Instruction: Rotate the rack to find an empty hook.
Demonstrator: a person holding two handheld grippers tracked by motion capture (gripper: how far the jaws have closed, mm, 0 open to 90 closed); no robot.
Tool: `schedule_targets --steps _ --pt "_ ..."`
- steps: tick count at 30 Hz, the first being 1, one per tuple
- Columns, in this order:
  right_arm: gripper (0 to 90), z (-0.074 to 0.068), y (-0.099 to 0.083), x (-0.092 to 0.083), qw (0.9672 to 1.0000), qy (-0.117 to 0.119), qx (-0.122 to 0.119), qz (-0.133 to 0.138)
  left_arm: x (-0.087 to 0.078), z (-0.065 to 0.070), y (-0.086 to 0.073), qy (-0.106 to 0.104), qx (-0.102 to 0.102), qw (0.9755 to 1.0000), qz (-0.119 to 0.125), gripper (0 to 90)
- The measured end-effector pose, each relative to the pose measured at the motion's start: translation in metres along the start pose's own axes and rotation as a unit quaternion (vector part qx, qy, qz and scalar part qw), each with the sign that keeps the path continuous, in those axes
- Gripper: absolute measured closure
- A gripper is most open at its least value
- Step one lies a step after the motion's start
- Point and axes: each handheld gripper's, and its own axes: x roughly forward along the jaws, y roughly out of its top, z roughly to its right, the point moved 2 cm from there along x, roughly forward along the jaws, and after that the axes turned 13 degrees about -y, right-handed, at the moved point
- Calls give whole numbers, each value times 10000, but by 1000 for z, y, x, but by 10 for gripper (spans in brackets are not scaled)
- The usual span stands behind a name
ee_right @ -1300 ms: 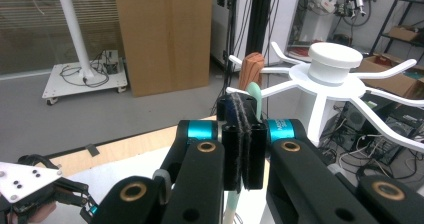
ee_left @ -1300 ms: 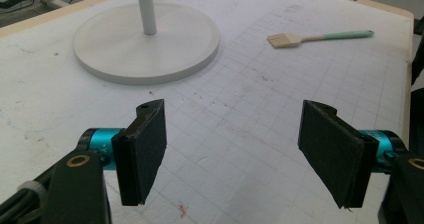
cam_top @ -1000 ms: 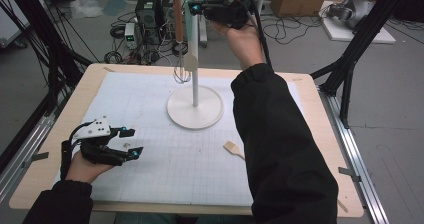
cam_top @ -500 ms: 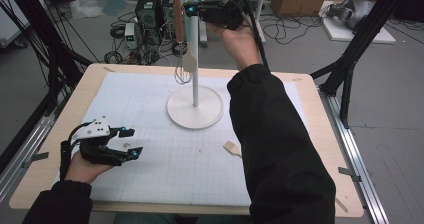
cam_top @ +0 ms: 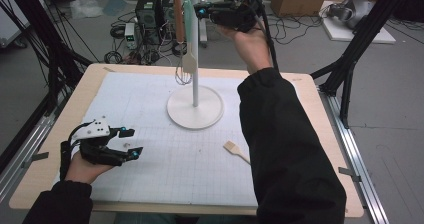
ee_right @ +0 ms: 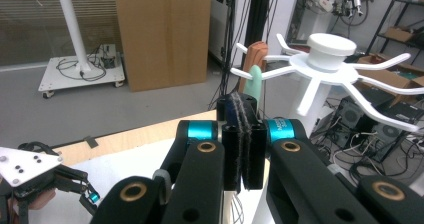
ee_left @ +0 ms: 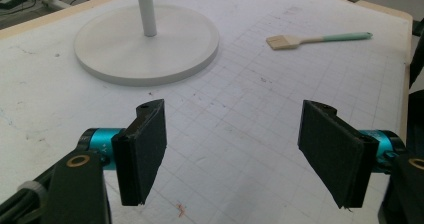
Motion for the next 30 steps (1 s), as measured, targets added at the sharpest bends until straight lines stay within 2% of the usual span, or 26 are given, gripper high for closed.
schedule_targets --steps 10,23,30 --pt "893 10 -1 -11 9999 -78 77 71 0 -1 0 4 9 10000 2 279" --pt "893 19 -3 -10 9998 -188 69 60 -2 -2 -1 13 9 10000 17 279" --pt "893 26 -5 -9 9995 -284 143 38 -2 -2 -1 -11 -6 10000 27 279"
